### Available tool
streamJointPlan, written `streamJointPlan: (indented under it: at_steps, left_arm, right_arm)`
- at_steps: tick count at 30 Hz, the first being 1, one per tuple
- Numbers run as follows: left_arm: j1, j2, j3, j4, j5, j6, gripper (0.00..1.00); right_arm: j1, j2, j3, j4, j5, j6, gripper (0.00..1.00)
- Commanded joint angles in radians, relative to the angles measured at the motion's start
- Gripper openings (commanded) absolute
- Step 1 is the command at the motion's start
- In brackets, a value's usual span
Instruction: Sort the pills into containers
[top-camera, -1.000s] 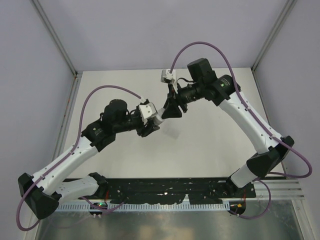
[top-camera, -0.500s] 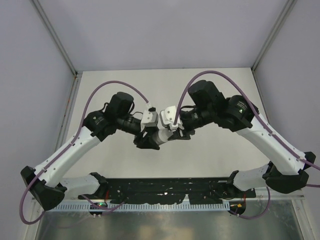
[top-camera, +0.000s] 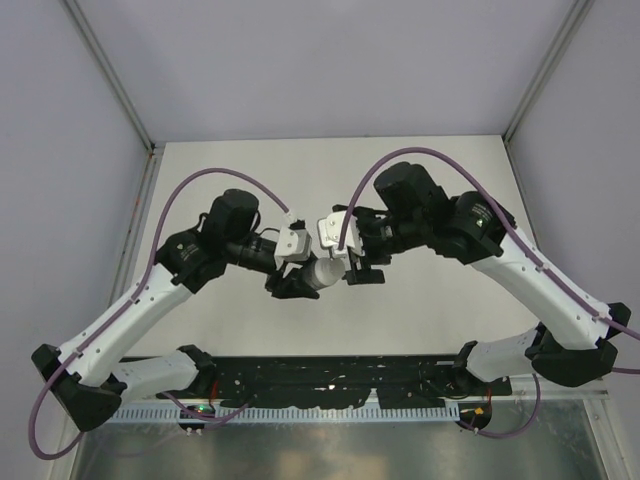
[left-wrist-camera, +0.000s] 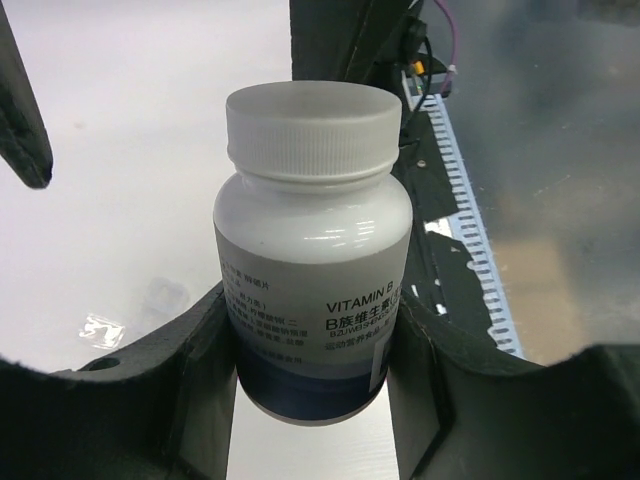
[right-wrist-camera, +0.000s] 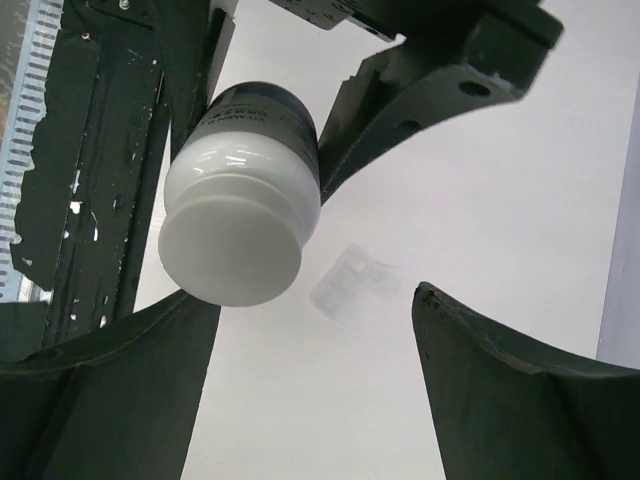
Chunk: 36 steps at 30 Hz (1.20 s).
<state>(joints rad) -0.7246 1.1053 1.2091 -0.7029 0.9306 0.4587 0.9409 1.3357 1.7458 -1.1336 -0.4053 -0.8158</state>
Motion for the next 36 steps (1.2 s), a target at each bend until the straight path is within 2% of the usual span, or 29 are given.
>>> streamJointPlan:
  at_steps: [1, 9, 15, 20, 28, 36]
  left_arm:
    - [-0.001, -0.068, -0.046, 0.183, -0.119, -0.058, 0.00]
    - [-0.001, -0.122, -0.089, 0.324, -0.413, -0.140, 0.00]
    - [-0.001, -0.125, -0.111, 0.385, -0.643, -0.190, 0.00]
    - [-0.002, -0.117, -0.128, 0.448, -0.788, -0.259, 0.00]
    - [-0.004, -0.073, -0.122, 0.497, -0.903, -0.337, 0.00]
    - [-0.004, -0.042, -0.106, 0.514, -0.892, -0.391, 0.00]
  right_arm:
    - [-0.045, -0.007, 0.070, 0.044, -0.055, 0.073, 0.82]
    - [-0.206, 0.054, 0.156, 0.107, -0.165, 0.294, 0.82]
    - [-0.316, 0.118, 0.250, 0.179, -0.176, 0.504, 0.84]
    - [-0.389, 0.164, 0.261, 0.273, -0.217, 0.720, 0.88]
    - [-0.409, 0.246, 0.265, 0.371, -0.302, 0.860, 0.89]
    - [-0.409, 0.273, 0.198, 0.504, -0.391, 0.946, 0.93]
